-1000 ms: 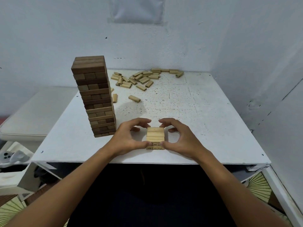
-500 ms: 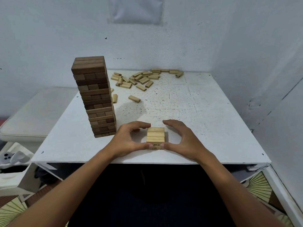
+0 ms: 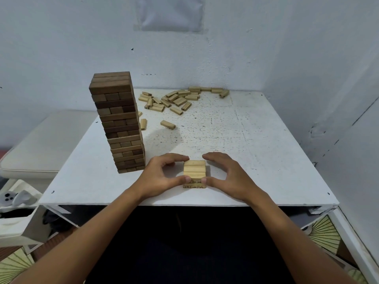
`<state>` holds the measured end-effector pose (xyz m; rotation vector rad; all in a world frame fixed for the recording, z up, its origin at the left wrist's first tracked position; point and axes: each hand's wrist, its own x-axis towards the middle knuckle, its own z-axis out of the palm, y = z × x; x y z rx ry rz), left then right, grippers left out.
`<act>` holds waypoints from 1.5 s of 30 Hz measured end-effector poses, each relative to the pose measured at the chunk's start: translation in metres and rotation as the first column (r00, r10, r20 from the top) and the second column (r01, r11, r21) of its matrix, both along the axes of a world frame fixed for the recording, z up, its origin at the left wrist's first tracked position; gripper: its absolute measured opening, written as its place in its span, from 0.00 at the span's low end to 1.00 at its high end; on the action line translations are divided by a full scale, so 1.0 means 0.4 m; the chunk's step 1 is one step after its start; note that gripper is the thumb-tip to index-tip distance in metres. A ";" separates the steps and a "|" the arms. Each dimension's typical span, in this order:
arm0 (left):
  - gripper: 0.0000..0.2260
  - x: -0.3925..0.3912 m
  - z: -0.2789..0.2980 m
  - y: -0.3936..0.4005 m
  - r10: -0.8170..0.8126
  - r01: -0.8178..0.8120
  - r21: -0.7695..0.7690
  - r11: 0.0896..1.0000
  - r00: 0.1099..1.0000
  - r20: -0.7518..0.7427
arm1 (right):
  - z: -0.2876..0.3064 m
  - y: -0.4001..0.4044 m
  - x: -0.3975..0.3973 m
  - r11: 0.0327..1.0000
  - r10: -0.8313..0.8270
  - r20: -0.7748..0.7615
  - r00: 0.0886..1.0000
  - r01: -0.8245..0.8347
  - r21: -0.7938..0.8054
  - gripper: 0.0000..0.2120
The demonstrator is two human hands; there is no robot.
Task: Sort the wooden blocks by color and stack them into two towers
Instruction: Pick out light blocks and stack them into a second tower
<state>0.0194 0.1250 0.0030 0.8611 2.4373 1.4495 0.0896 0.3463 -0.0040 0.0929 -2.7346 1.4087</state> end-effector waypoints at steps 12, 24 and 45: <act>0.24 -0.005 -0.011 -0.001 0.013 -0.012 0.005 1.000 1.000 -0.023 | -0.003 -0.003 -0.003 1.000 0.000 -0.021 1.000 0.000 0.006 0.26; 0.24 -0.005 -0.011 -0.002 0.007 -0.006 0.006 1.000 1.000 -0.023 | -0.007 -0.003 -0.003 1.000 -0.012 -0.013 1.000 0.012 -0.021 0.25; 0.21 -0.011 -0.014 -0.002 0.021 -0.023 0.060 0.998 0.999 0.033 | -0.015 -0.002 -0.008 0.992 -0.013 0.033 0.999 0.017 -0.124 0.27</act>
